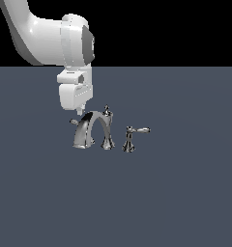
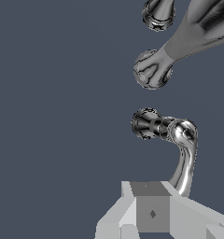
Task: Turn on the faucet by rotating a designated handle.
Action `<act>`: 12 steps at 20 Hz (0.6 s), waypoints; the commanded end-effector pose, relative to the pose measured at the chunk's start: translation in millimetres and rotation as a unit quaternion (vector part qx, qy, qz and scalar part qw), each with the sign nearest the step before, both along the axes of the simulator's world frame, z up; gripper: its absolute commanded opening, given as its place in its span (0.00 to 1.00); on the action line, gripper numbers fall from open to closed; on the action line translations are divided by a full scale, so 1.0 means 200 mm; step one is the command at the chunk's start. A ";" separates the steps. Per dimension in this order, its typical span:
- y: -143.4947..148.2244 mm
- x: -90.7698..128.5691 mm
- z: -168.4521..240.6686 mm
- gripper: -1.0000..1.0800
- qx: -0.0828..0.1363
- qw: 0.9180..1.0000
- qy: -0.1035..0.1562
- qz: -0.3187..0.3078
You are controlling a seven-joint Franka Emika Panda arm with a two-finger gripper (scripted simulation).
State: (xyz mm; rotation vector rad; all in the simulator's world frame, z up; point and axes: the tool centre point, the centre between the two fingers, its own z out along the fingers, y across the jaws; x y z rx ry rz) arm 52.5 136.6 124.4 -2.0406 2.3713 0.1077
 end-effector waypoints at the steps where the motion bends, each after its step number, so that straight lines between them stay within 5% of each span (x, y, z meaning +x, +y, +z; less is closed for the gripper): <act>1: 0.01 0.02 -0.05 0.00 -0.011 1.000 -0.005 -0.022; 12: 0.02 0.06 -0.15 0.00 -0.031 0.998 -0.016 -0.060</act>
